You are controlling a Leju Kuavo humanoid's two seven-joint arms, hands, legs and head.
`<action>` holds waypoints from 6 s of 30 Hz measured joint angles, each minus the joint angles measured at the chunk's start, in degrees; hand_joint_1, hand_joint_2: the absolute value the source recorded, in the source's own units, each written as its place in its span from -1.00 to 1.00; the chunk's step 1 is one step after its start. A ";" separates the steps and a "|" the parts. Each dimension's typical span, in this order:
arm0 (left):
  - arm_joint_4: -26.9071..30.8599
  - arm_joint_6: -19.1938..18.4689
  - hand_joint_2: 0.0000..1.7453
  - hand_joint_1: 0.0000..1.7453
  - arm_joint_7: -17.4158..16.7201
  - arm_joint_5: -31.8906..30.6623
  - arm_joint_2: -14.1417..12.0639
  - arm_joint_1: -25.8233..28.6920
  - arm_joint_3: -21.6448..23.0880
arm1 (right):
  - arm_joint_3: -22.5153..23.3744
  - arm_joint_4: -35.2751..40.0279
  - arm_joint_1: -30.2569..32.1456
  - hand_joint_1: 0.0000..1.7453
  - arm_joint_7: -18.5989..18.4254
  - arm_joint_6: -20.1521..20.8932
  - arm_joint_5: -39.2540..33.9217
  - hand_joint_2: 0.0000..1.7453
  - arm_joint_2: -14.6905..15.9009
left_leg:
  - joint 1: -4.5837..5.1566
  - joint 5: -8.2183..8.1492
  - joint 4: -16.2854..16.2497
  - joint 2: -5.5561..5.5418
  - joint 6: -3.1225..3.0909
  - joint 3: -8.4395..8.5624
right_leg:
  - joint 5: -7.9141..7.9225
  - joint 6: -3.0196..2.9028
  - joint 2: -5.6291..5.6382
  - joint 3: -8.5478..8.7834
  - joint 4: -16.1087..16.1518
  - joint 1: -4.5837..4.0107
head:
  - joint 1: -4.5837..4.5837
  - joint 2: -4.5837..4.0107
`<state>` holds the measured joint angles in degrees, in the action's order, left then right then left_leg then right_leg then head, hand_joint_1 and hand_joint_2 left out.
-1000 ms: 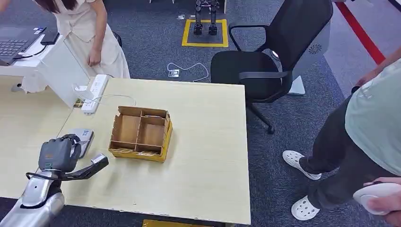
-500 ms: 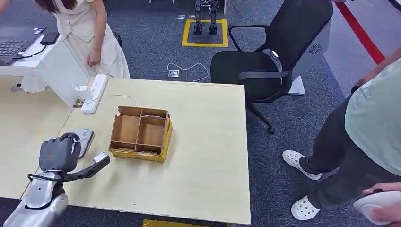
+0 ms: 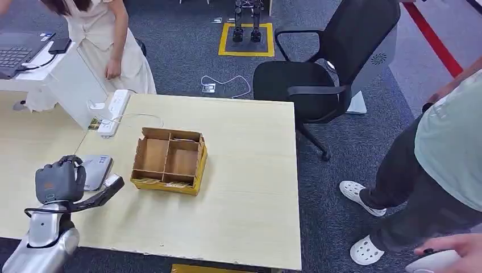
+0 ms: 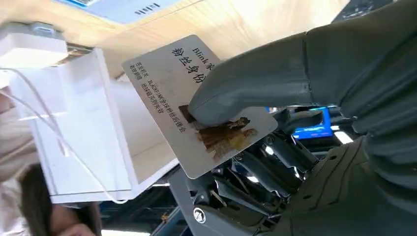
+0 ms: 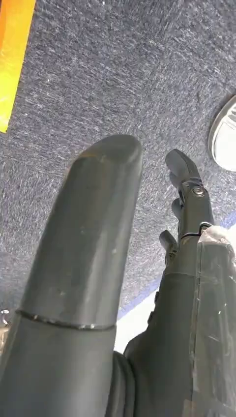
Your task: Pass the card to the sensor for recognition and then transmit it.
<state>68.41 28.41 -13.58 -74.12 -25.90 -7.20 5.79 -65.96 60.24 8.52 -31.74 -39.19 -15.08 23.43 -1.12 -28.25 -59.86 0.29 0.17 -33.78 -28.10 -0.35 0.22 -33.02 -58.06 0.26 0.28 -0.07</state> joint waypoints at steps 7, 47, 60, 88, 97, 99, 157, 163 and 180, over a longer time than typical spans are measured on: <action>-2.69 -0.28 1.00 1.00 -2.58 -1.90 1.09 -1.08 -1.53 | 0.31 0.44 0.17 -1.00 -0.52 0.00 0.52 -1.00 0.09 | 0.00 0.00 0.00 0.00 0.00 0.00 | 0.00 0.00 0.00 0.00 0.00 0.00 | -0.04 0.00; -12.00 -2.05 1.00 1.00 -6.82 -11.54 8.09 0.97 -1.44 | 2.03 0.46 0.73 -1.00 0.61 0.00 0.70 -1.00 0.07 | 0.03 -0.03 0.02 -0.02 -0.01 0.05 | -0.01 0.01 -0.02 0.06 0.00 0.03 | -0.04 0.00; -13.68 -1.57 1.00 1.00 -7.60 -11.60 9.09 1.72 -0.83 | 2.16 0.44 0.79 -1.00 0.63 0.00 0.33 -1.00 0.07 | 0.10 -0.02 0.17 -0.21 -0.01 0.28 | -0.12 0.12 -0.22 0.36 0.00 0.11 | -0.04 0.00; -1.75 -1.11 1.00 1.00 16.15 27.06 2.47 -19.58 -0.41 | 1.42 -1.97 -0.27 -1.00 5.53 0.00 -2.01 -1.00 -0.22 | 0.09 0.08 0.14 -0.21 0.06 0.24 | -0.06 0.06 -0.14 0.18 -0.01 0.09 | -0.02 0.00; -1.53 -0.20 1.00 1.00 16.09 23.26 2.08 -22.62 3.58 | -0.92 -4.46 -2.03 -1.00 6.86 0.13 -3.50 -1.00 -0.92 | 0.10 0.07 0.14 -0.17 0.05 0.18 | -0.06 0.07 -0.12 0.12 0.00 0.11 | -0.04 0.00; -1.53 -0.06 1.00 1.00 16.07 23.24 2.12 -22.94 4.20 | -1.12 -4.85 -2.20 -1.00 7.08 0.13 -3.59 -1.00 -1.07 | 0.10 0.07 0.13 -0.17 0.05 0.18 | -0.06 0.07 -0.12 0.10 0.00 0.10 | -0.04 0.00; -3.58 -25.75 1.00 -1.00 19.21 38.54 1.00 -25.82 11.68 | -7.15 -9.99 -5.42 -1.00 10.43 0.00 -8.94 -1.00 -2.73 | 0.08 0.01 0.16 -0.08 0.01 0.08 | -0.08 0.08 -0.02 0.00 -0.01 0.09 | -0.04 0.00; 4.70 -34.91 1.00 -1.00 20.33 38.21 -8.07 -25.85 15.11 | -7.15 -10.69 -5.15 -1.00 10.78 0.00 -8.52 -1.00 -2.73 | 0.09 0.01 0.16 0.03 0.01 0.06 | -0.08 0.08 0.09 -0.06 -0.02 0.09 | -0.04 0.00; 18.38 -40.15 1.00 -1.00 22.86 37.90 -26.14 -25.61 21.99 | -7.15 -12.02 -5.16 -1.00 11.85 0.00 -8.79 -1.00 -2.95 | 0.09 -0.01 0.16 0.02 0.03 0.02 | -0.09 0.08 0.08 -0.09 -0.01 0.10 | -0.02 0.00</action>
<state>86.80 -11.74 9.29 -36.22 -52.04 -32.81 27.78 -73.11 48.22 3.36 -19.89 -39.19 -23.87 20.48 -1.02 -28.26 -59.70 0.31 0.20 -33.76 -28.19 -0.27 0.30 -33.11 -58.07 0.36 0.26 -0.07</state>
